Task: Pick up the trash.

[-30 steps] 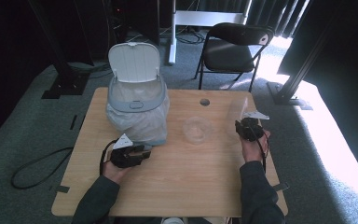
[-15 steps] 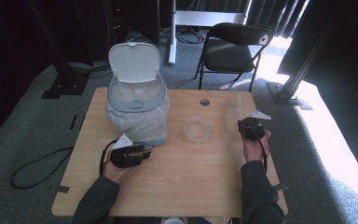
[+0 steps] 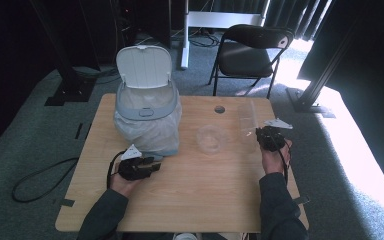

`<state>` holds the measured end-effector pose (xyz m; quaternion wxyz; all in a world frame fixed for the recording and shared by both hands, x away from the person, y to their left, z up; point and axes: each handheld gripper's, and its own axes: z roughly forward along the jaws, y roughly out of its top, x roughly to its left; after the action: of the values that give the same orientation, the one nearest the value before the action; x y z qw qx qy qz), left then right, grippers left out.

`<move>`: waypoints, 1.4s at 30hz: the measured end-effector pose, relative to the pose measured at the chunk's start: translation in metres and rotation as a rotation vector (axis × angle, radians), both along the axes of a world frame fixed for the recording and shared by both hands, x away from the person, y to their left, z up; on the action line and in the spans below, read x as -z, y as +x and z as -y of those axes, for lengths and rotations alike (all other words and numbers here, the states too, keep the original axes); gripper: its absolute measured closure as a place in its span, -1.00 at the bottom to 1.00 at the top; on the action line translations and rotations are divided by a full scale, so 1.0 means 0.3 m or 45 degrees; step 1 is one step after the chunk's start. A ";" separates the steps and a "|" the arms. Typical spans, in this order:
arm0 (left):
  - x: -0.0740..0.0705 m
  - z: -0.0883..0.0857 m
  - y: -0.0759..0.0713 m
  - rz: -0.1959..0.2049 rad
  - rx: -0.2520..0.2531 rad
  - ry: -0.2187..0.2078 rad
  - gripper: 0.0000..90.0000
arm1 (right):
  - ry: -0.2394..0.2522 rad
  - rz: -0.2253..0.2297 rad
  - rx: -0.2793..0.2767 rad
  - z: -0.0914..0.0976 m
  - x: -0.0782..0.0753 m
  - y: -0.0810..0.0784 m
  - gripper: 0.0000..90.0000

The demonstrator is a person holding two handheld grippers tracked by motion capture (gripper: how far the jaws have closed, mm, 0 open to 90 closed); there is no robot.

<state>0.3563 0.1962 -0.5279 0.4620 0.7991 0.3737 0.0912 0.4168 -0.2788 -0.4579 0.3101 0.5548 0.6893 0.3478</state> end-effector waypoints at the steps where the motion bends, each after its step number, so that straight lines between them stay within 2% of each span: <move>1: 0.003 0.001 0.001 -0.001 0.001 0.002 0.16 | 0.002 0.003 -0.004 -0.001 -0.002 -0.001 0.90; 12: 0.010 0.001 -0.001 -0.004 0.004 0.010 0.16 | 0.001 0.051 -0.008 -0.007 -0.018 -0.013 0.91; 26: 0.024 0.005 0.005 -0.023 0.015 0.013 0.15 | 0.020 0.103 -0.030 -0.010 -0.062 -0.027 0.91; 30: 0.034 0.010 0.009 -0.035 0.027 0.015 0.14 | 0.024 0.113 -0.037 -0.009 -0.074 -0.031 0.91; 37: 0.038 0.031 0.000 -0.022 0.060 0.049 0.11 | 0.027 0.137 -0.056 -0.011 -0.103 -0.041 0.91; 42: 0.038 0.042 -0.007 -0.019 0.078 0.050 0.10 | 0.027 0.150 -0.070 -0.017 -0.123 -0.047 0.91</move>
<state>0.3543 0.1835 -0.5393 0.4462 0.8197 0.3505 0.0782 0.4026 -0.2738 -0.4211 0.3346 0.5174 0.6810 0.3957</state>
